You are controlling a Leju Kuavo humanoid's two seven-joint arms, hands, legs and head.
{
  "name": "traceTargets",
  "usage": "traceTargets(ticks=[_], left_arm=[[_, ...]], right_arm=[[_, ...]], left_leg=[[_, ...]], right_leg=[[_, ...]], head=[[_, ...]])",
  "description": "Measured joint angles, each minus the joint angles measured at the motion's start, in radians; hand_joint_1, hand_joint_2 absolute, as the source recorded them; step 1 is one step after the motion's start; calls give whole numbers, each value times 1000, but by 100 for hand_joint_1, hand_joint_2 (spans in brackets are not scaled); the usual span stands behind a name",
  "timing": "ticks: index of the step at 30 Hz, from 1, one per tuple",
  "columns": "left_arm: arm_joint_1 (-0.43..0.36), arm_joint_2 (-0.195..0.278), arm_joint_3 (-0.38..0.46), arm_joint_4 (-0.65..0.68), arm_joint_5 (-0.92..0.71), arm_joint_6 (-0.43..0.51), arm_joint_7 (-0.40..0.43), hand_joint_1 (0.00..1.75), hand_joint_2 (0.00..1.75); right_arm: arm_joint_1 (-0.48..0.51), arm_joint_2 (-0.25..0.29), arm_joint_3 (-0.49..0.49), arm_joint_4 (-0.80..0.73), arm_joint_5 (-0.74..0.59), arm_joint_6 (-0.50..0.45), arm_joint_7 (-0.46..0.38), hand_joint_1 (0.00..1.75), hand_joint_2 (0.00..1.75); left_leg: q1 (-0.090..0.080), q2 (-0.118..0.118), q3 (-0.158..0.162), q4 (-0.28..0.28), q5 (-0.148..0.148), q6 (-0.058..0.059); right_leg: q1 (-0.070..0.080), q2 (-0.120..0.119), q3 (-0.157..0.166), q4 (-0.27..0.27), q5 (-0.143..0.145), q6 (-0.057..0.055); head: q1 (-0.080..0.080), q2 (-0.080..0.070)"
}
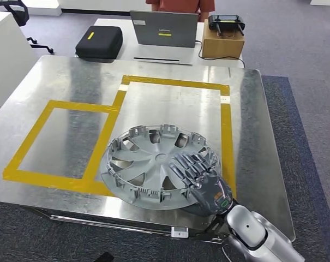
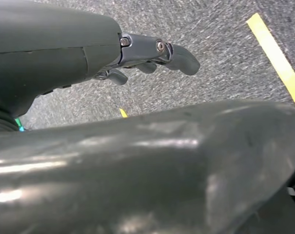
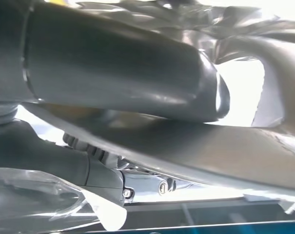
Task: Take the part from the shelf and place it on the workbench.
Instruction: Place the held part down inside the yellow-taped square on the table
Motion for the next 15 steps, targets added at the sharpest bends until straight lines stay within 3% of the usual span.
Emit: traceTargets(ticks=[9,15], left_arm=[[17,1,0,-1,-12,-4,9,0,0],[18,1,0,-1,-20,-10,11,0,0]], right_arm=[[-28,1,40,42,-74,21,49,0,0],[-29,1,33,63,-84,45,12,0,0]], left_leg=[[0,0,0,0,0,0],[0,0,0,0,0,0]], right_leg=[[0,0,0,0,0,0],[0,0,0,0,0,0]], head=[[0,0],[0,0]])
